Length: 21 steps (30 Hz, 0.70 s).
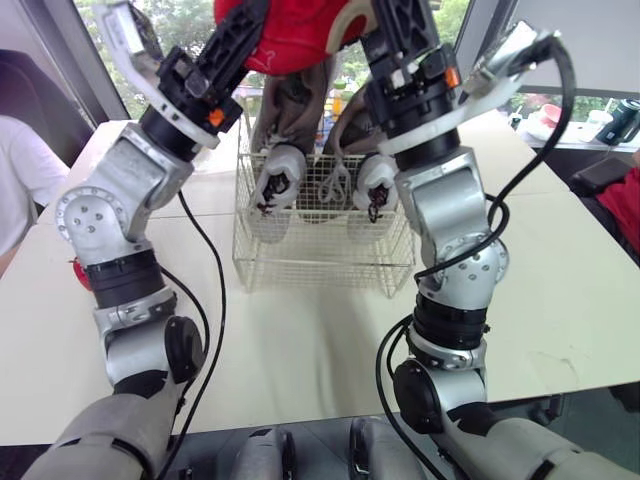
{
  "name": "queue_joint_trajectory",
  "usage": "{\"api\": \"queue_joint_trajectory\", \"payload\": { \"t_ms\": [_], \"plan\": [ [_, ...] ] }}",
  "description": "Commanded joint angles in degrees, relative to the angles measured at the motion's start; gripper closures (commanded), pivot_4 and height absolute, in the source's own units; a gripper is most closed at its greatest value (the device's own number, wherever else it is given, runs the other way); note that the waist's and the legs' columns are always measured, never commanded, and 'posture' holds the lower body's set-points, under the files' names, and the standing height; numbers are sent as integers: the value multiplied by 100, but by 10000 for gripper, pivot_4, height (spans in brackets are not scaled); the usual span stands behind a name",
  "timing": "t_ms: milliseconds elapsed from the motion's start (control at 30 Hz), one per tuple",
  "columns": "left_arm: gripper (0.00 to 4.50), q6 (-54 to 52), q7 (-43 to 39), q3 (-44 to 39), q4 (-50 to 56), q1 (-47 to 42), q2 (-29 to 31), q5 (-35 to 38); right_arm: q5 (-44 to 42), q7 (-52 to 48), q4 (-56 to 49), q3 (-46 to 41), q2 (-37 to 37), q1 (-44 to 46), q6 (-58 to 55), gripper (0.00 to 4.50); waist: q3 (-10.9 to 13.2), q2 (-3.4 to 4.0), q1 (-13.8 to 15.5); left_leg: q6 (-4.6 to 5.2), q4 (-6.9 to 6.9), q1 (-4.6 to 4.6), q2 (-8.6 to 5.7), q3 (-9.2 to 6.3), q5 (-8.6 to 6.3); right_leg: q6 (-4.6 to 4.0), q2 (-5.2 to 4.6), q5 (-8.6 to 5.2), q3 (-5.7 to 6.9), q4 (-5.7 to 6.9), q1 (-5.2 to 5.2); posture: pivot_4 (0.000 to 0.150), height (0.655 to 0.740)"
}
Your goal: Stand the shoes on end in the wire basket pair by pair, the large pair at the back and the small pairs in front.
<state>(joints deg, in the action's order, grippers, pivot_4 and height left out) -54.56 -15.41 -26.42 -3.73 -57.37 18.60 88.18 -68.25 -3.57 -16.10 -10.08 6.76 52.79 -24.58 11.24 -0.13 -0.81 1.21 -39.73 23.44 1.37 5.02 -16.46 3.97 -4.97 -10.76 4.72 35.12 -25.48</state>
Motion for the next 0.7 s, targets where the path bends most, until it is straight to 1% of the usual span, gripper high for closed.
{"api": "queue_joint_trajectory", "payload": {
  "t_ms": [33,700],
  "plan": [
    [42871,61,-69,-2,61,14,152,82,14,32,-404,100,12,209,130,361,0,0,-1,0,0,0,0,0,0,0,1,0,0,0,0,1500,7400],
    [42871,112,-255,75,-61,152,401,-8,-172,358,-579,82,257,268,470,361,0,0,0,10,2,0,1,-1,-6,0,1,-1,1,-3,0,1500,7400]
  ]
}}
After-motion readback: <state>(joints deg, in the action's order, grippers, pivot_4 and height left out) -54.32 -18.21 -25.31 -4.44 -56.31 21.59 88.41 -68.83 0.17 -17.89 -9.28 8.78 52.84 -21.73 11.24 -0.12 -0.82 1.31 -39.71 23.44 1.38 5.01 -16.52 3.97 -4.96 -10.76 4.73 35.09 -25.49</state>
